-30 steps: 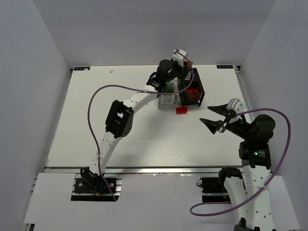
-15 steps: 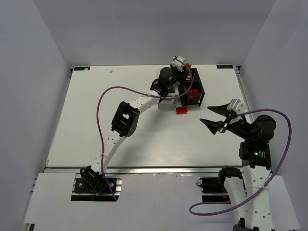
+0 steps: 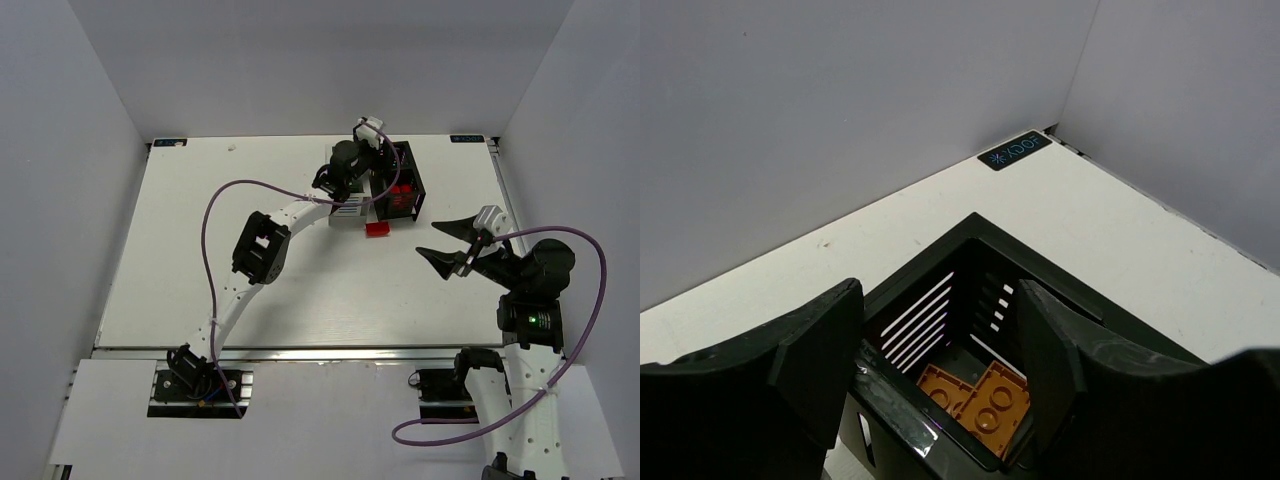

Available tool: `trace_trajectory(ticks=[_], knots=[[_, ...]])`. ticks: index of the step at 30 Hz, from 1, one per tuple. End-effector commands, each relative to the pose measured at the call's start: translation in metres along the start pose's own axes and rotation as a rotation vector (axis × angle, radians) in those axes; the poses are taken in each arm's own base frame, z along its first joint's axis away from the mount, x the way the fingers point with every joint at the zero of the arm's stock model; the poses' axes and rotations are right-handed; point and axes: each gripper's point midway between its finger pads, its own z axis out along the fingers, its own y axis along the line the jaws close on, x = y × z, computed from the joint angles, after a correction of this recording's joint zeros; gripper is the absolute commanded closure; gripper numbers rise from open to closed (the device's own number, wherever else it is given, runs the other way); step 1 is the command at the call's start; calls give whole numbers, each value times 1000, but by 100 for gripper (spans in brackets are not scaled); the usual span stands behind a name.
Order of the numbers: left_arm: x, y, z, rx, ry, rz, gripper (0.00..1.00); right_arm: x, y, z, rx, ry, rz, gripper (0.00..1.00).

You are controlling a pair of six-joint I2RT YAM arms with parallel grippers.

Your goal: Sort the legos into containers by color

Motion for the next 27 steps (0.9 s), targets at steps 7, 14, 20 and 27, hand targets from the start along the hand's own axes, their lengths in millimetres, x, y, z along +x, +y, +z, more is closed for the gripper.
trace_trajectory(ticks=[7,14,20,27], knots=[[-143,-13,-30,-7,-118,21,35,0,11,-2,-86,-7,-26,32],[-235,-29,-121,-11,-125,30,64,14,22,0,-230,-2,-102,21],[-228,-24,-237,-82,19,-48,39,39,16,8,-309,64,-69,16],[-166,-25,-327,-91,127,-82,18,74,-16,54,-190,344,-200,16]])
